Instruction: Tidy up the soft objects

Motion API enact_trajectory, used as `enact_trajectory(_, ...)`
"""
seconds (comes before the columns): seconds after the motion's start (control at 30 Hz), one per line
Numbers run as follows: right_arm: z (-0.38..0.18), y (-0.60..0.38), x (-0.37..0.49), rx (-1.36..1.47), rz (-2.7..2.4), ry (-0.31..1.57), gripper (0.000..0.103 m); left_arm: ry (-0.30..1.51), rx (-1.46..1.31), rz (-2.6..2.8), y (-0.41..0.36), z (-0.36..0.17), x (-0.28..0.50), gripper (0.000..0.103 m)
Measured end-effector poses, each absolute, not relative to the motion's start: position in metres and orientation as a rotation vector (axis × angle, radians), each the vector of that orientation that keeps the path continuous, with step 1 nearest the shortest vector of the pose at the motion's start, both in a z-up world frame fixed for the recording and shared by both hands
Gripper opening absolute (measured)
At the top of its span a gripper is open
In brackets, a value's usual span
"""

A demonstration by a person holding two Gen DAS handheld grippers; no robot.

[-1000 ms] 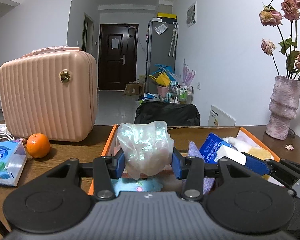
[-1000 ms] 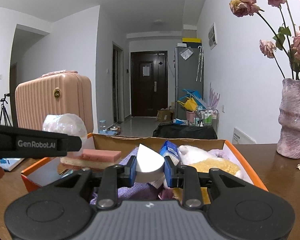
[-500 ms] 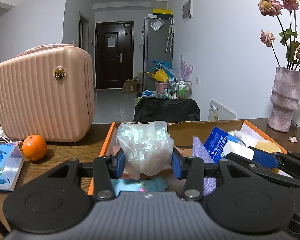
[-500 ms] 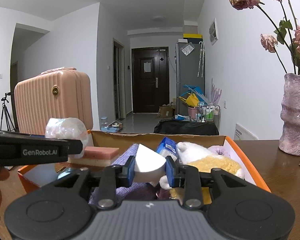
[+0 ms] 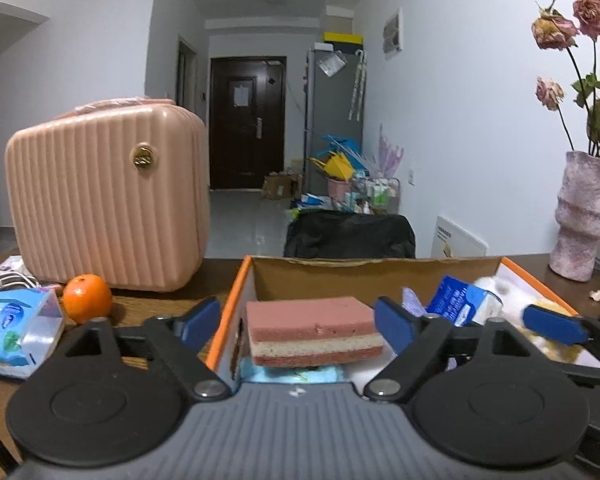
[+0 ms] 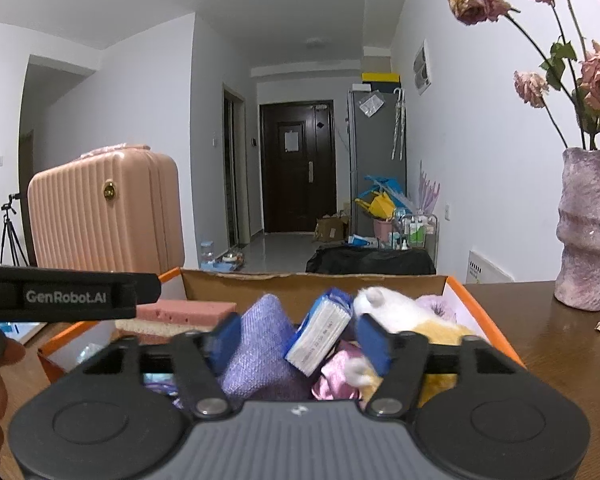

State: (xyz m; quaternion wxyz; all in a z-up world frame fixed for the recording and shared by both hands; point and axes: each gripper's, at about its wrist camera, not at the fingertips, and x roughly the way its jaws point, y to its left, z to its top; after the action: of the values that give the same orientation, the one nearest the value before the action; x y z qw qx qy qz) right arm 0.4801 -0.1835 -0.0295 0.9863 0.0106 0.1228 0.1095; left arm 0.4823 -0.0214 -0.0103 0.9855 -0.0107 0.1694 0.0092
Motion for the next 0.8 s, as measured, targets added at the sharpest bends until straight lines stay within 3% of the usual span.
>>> enact_trajectory(0.07,-0.0291,-0.1841,0.4785,0.023,0.209,0.233,0.083,0.335,-0.028,0.027,-0.0206,-0.0097,0.4816,0.100)
enact_trajectory(0.17,-0.0282,-0.1858,0.4776,0.031,0.204,0.220,0.088,0.323,-0.022,0.040,-0.0205,-0.0092,0.4799,0.103)
enact_trajectory(0.3,-0.0280,-0.1869,0.4778,0.031,0.185,0.208,0.103,0.321,-0.027,0.055,-0.0191,-0.0096,0.4792,0.103)
enact_trajectory(0.8,-0.0280,-0.1887,0.4750,0.038,0.175,0.188,0.103,0.319,-0.039,0.068,-0.0162,-0.0087,0.4790,0.103)
